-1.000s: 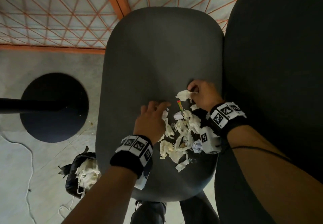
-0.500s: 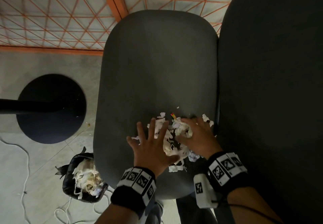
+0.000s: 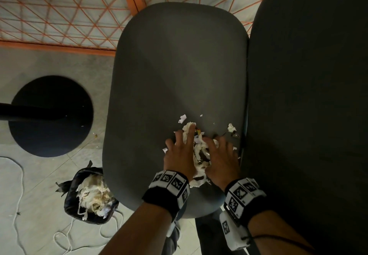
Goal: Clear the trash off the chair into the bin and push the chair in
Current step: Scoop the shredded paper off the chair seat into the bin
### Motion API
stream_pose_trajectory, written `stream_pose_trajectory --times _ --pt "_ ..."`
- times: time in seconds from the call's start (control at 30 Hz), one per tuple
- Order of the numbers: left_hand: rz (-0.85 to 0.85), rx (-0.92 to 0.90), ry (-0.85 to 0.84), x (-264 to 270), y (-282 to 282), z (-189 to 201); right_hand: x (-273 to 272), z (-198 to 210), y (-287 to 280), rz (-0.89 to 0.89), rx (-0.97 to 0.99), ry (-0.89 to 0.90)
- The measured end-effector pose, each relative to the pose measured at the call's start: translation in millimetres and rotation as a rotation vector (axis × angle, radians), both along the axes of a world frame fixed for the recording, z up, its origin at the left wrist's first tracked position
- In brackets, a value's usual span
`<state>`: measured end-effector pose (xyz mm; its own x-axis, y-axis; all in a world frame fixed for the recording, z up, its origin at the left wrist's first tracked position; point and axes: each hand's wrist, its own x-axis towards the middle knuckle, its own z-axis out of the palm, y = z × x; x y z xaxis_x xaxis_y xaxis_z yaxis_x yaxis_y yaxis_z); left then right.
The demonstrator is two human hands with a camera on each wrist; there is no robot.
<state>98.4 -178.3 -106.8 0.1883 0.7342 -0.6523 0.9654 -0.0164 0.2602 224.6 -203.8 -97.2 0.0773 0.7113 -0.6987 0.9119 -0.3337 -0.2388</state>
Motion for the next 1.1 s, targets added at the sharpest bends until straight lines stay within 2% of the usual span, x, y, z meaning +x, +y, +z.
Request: stream_pose_trajectory --times 0.3,0.43,0.53,0.63,0.77,0.93,1.03,1.1 --pt "0.032 -0.1 -0.158 4.7 -0.6 -0.3 -20.3 -20.5 -12.3 -0.191 0.154 0.179" --pt "0.031 -0.065 -0.212 1.8 -1.7 2.5 -18.4 -33.9 -12.6 -0.213 0.237 0.241" --pt "0.112 -0.043 -0.293 -4.9 -5.7 9.3 -18.8 -35.3 -10.0 -0.267 0.302 0.412" --pt "0.211 0.034 -0.374 -18.0 -4.4 27.3 -26.8 -17.9 1.2 -0.307 0.374 0.541" --pt "0.374 0.24 -0.465 -54.2 -4.1 66.9 -61.3 26.6 25.5 -0.192 0.468 0.661" --pt "0.583 0.425 -0.377 -134.5 -30.0 109.5 -146.3 75.7 31.4 0.055 0.502 0.813" --pt "0.691 0.53 -0.291 -193.6 -68.2 128.4 -213.7 85.2 8.7 0.171 0.398 0.946" --pt "0.785 0.604 -0.244 -232.8 -102.2 128.9 -264.2 75.1 -15.2 0.261 0.354 1.005"
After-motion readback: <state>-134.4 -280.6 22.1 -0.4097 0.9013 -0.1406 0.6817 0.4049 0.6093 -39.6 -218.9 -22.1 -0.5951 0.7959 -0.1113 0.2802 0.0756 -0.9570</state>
